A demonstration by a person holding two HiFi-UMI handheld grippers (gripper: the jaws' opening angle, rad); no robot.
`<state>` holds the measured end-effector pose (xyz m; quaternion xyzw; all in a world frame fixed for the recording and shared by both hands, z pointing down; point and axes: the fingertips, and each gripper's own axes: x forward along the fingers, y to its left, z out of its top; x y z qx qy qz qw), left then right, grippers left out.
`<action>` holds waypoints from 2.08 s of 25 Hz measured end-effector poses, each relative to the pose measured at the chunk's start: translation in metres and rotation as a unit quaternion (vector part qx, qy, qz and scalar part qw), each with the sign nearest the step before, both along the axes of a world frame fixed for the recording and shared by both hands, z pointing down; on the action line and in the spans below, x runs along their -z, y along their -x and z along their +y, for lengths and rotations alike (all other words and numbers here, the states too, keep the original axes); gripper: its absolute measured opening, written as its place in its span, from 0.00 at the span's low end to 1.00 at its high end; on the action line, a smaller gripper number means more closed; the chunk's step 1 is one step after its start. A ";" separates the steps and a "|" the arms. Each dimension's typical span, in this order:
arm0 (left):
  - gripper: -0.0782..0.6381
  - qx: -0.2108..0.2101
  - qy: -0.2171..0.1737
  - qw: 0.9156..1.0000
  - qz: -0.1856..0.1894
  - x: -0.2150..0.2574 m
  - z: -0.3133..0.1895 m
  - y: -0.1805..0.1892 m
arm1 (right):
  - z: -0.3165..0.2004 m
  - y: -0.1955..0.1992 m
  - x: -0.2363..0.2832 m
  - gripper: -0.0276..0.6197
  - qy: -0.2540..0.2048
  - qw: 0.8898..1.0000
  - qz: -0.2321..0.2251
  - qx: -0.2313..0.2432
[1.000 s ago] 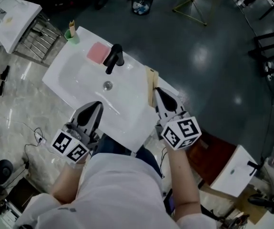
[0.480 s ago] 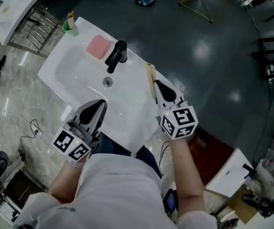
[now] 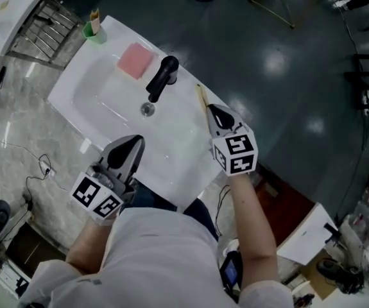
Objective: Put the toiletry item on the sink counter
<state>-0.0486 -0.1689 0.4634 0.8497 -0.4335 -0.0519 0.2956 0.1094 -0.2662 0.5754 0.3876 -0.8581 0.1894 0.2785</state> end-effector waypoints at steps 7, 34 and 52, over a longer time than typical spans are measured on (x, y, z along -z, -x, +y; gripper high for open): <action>0.13 0.005 0.008 1.000 0.006 -0.012 -0.013 0.009 | -0.016 0.013 -0.029 0.07 0.025 0.998 0.047 0.027; 0.13 0.016 0.020 1.000 0.013 -0.030 -0.024 0.018 | -0.017 0.033 -0.076 0.08 0.088 0.988 0.111 0.065; 0.13 0.017 0.007 1.000 0.007 -0.018 -0.008 0.019 | -0.009 0.033 -0.051 0.09 0.071 0.992 0.086 0.051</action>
